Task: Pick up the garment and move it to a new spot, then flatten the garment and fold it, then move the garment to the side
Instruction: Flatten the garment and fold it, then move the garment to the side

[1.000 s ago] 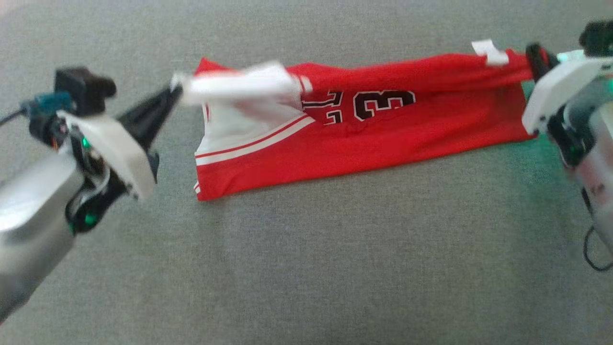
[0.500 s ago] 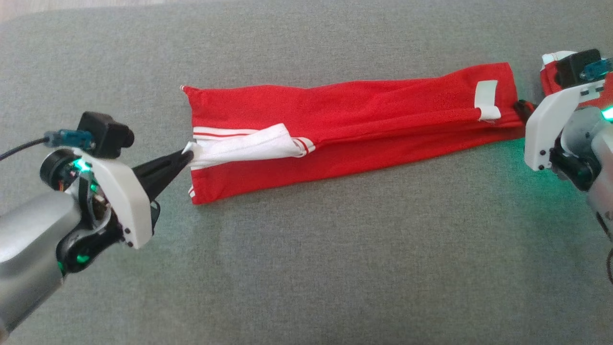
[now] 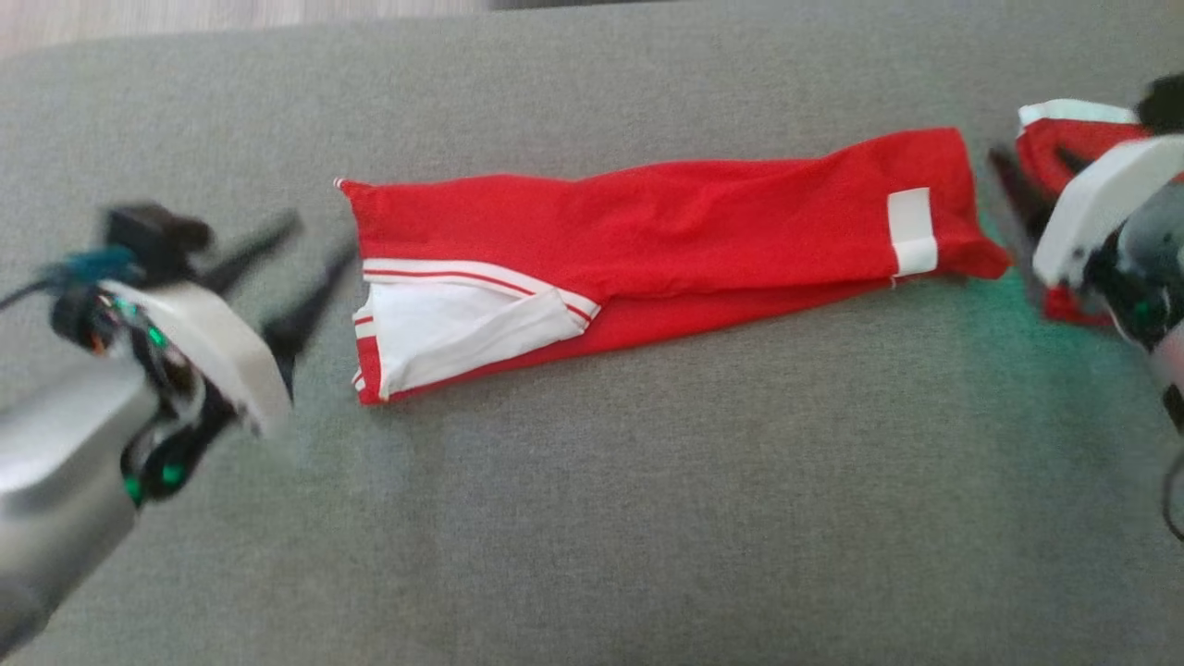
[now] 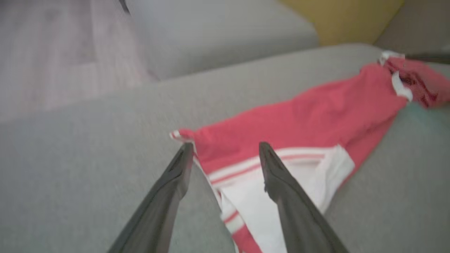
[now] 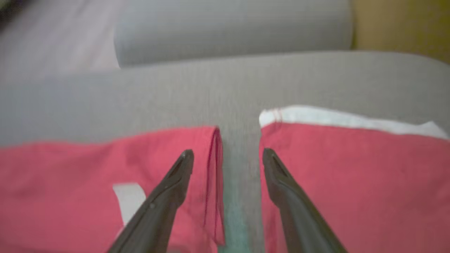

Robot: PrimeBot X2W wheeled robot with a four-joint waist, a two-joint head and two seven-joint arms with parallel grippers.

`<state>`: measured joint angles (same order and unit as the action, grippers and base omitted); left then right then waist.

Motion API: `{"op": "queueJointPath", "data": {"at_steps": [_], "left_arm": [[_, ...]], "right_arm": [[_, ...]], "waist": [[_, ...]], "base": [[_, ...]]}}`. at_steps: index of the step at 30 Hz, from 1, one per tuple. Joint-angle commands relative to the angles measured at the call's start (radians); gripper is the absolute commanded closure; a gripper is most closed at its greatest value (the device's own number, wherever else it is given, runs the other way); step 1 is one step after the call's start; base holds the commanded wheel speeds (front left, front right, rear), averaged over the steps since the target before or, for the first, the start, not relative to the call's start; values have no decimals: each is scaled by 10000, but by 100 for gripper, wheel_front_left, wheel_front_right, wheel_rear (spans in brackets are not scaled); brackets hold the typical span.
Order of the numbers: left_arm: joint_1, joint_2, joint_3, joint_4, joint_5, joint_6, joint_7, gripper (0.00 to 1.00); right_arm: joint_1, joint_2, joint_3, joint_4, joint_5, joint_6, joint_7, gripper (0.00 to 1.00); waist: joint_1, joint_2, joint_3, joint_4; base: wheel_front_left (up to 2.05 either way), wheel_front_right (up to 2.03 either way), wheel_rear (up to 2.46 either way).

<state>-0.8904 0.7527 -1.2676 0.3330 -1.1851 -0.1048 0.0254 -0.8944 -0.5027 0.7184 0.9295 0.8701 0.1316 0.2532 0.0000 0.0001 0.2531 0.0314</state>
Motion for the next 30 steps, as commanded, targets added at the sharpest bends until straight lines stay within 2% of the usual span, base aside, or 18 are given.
{"op": "queueJointPath", "data": {"at_steps": [1,4,6,8,10,14,16,18,19,23,27,30], "left_arm": [[-439,222,801,-16,76,202,-560,0],[-353,-110,1605,267,92,883,-2255,0],[-220,-300,2176,284,109,1235,-2720,0],[-20,-505,2996,185,262,1566,-2850,0],[384,-845,4485,-174,718,1859,-2863,0],[1971,-1694,6940,-979,2185,2058,-2868,0],[2817,-2157,7847,-1339,2934,2029,-2869,0],[3593,-2644,8631,-1625,3647,1957,-2869,0],[4316,-3173,9327,-1847,4283,1848,-2870,0],[5570,-4184,10334,-1962,5367,1388,-2870,0],[6500,-5081,11089,-1801,6183,816,-2871,0],[6918,-5633,11614,-1609,6632,453,-2871,0]], "right_arm": [[-268,70,-259,-188,301,-9,-382,0],[-416,452,-877,-452,796,-9,-1504,0],[-414,589,-1044,-714,808,-9,-2343,0],[-330,780,-1187,-1040,793,-9,-3229,0],[-211,981,-1366,-1328,700,-9,-4191,0],[192,1597,-1939,-1751,258,-9,-5063,0],[498,1939,-2343,-2063,-260,-9,-5132,0],[969,2336,-3194,-2676,-1040,-9,-5142,0],[1718,2859,-4087,-3325,-2025,-9,-5145,0],[3550,4049,-5589,-4486,-3927,-9,-5147,0],[5154,4483,-6431,-5202,-5217,-9,-5148,0],[5829,4516,-6334,-5533,-5152,-9,-5148,0]], "waist": [[0,-1,-119,-72],[0,-1,-290,-181],[0,-1,-383,-225],[0,-1,-479,-255],[0,-1,-570,-287],[0,-1,-827,-393],[0,-1,-934,-452],[0,-1,-1032,-492],[0,-1,-1137,-522],[0,-1,-1334,-554],[0,-1,-1436,-581],[0,-1,-1454,-592]], "base": [[0,0,0],[0,0,0],[0,0,0],[0,0,0],[0,0,0],[0,0,0],[0,0,0],[0,0,0],[0,0,0],[0,0,0],[0,0,0],[0,0,0]]}}
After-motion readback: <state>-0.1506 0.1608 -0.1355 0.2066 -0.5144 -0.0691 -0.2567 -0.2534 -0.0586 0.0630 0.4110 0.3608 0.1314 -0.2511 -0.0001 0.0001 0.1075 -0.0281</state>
